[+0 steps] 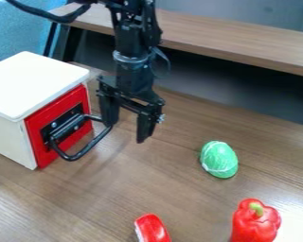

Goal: Open the drawer

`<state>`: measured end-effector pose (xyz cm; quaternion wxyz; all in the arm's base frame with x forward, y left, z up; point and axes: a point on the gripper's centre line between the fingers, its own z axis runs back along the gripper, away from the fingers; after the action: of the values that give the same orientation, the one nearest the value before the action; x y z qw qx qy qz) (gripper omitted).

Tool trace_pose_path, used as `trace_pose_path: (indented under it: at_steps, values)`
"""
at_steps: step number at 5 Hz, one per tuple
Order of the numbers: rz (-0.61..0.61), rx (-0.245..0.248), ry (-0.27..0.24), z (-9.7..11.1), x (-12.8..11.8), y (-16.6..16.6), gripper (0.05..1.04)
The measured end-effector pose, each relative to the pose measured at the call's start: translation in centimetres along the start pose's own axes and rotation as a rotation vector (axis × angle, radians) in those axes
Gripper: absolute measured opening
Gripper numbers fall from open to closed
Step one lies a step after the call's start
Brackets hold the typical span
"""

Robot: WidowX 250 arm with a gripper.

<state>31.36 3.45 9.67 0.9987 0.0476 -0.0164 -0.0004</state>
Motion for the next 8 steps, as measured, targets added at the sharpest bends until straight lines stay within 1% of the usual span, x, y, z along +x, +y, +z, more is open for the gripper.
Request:
trace_pose_path:
  at_steps: [2,4,5,6,7,8]
  values:
    - [0.041,0.023,0.025,-1.7,0.0,2.3,0.999]
    - [0.047,0.046,0.034,-3.6,0.2,2.6,0.999]
    - [0.046,0.064,0.056,-4.9,0.1,2.8,0.999]
    - [0.056,0.068,0.075,-5.4,-0.2,3.4,0.999]
    - [0.052,0.039,0.06,-5.6,-0.1,3.5,0.999]
    - [-0.02,-0.059,0.04,-6.2,-0.3,2.3,0.999]
